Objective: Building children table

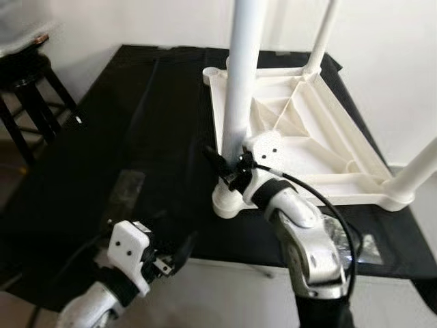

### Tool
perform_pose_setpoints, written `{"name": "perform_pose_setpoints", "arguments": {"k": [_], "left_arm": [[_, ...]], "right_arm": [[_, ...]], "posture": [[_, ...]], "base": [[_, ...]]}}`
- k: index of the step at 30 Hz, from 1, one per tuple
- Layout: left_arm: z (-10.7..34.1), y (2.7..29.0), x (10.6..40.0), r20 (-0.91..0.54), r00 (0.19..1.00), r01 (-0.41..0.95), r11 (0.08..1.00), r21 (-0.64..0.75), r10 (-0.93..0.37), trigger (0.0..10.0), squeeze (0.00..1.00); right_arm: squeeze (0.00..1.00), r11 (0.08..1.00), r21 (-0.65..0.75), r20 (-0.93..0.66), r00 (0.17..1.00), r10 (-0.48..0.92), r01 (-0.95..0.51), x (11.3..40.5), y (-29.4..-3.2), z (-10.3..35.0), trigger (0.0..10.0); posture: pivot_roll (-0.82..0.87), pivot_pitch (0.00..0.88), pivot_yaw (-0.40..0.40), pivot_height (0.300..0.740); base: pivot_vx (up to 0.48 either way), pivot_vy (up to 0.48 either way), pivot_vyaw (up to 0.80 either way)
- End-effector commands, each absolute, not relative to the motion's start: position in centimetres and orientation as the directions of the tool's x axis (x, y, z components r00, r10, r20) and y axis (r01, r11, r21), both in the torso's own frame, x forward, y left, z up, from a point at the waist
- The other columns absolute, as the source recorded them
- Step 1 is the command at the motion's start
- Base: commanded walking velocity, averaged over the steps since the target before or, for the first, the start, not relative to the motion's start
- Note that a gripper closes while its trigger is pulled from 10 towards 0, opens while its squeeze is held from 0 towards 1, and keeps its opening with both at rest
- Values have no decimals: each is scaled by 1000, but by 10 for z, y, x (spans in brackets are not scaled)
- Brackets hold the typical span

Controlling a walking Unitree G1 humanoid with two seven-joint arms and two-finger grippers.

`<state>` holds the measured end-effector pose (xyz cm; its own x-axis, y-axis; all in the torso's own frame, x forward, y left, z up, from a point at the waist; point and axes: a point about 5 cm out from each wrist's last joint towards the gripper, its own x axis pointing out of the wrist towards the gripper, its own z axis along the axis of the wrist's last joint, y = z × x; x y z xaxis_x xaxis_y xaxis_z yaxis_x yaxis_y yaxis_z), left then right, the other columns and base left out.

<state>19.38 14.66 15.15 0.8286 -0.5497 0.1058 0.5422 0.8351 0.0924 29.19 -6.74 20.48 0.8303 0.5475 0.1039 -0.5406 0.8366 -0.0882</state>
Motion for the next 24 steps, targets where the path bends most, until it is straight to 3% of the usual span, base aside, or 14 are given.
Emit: {"name": "perform_pose_setpoints", "arguments": {"k": [1, 3, 4, 5, 9, 10, 13, 16, 18, 20, 21, 22, 23, 24], "left_arm": [[145, 147, 195, 94, 835, 536, 840, 86, -542, 10000, 0], [144, 148, 195, 93, 838, 530, 843, 88, -537, 10000, 0], [144, 149, 196, 92, 845, 520, 849, 92, -527, 10000, 0], [142, 153, 199, 90, 854, 505, 858, 92, -512, 10000, 0], [141, 154, 199, 90, 857, 501, 861, 91, -508, 10000, 0], [141, 153, 201, 87, 854, 505, 858, 94, -513, 10000, 0], [140, 153, 202, 84, 852, 509, 855, 96, -517, 10000, 0], [139, 154, 205, 81, 852, 509, 855, 99, -516, 10000, 0], [139, 154, 205, 81, 852, 509, 855, 99, -516, 10000, 0], [139, 154, 205, 83, 854, 506, 857, 101, -514, 10000, 0], [139, 154, 205, 83, 854, 506, 857, 101, -514, 10000, 0], [140, 154, 204, 83, 854, 505, 857, 102, -513, 10000, 0], [140, 154, 204, 80, 853, 507, 856, 105, -516, 10000, 0], [140, 154, 204, 80, 853, 507, 856, 105, -516, 10000, 0]], "right_arm": [[0, 820, -37, -65, 820, 569, -572, 296, -62, 168, 0], [0, 816, -37, -59, 816, 575, -577, 298, -59, 170, 0], [0, 815, -37, -54, 815, 577, -579, 299, -56, 171, 8157], [0, 803, -47, -35, 804, 593, -594, 303, -54, 174, 10000], [0, 809, -51, -35, 811, 584, -585, 301, -52, 176, 10000], [1000, 784, -20, -7, 785, 620, -620, 303, -50, 183, 10000], [1000, 747, -17, 23, 747, 665, -665, 305, -47, 191, 10000], [1000, 458, -95, 61, 454, 889, -884, 310, -46, 210, 10000], [1000, 458, -95, 61, 454, 889, -884, 310, -46, 210, 10000], [1000, 285, -152, 16, 286, 958, -946, 313, -55, 214, 10000], [1000, 285, -152, 16, 286, 958, -946, 313, -55, 214, 10000], [804, 241, -182, -4, 246, 969, -953, 318, -58, 216, 10000], [0, 194, -191, -21, 201, 979, -962, 325, -63, 218, 10000], [0, 194, -191, -21, 201, 979, -962, 325, -63, 218, 10000]], "posture": [[-237, 173, -39, 740], [-240, 173, -38, 740], [-237, 166, -27, 740], [-237, 162, -18, 740], [-237, 162, -18, 740], [-236, 150, -14, 740], [-230, 142, -13, 740], [-207, 149, -7, 740], [-207, 149, -7, 740], [-190, 152, -5, 740], [-190, 152, -5, 740], [-180, 151, -1, 740], [-155, 159, 1, 740], [-155, 159, 1, 740]], "base": [[0, 0, 0], [0, 0, 0], [0, 0, 0], [0, 0, 0], [0, 0, 0], [0, 0, 0], [0, 0, 0], [0, 0, 0], [0, 0, 0], [0, 0, 0], [0, 0, 0], [0, 0, 0], [0, 0, 0], [0, 0, 0]]}}
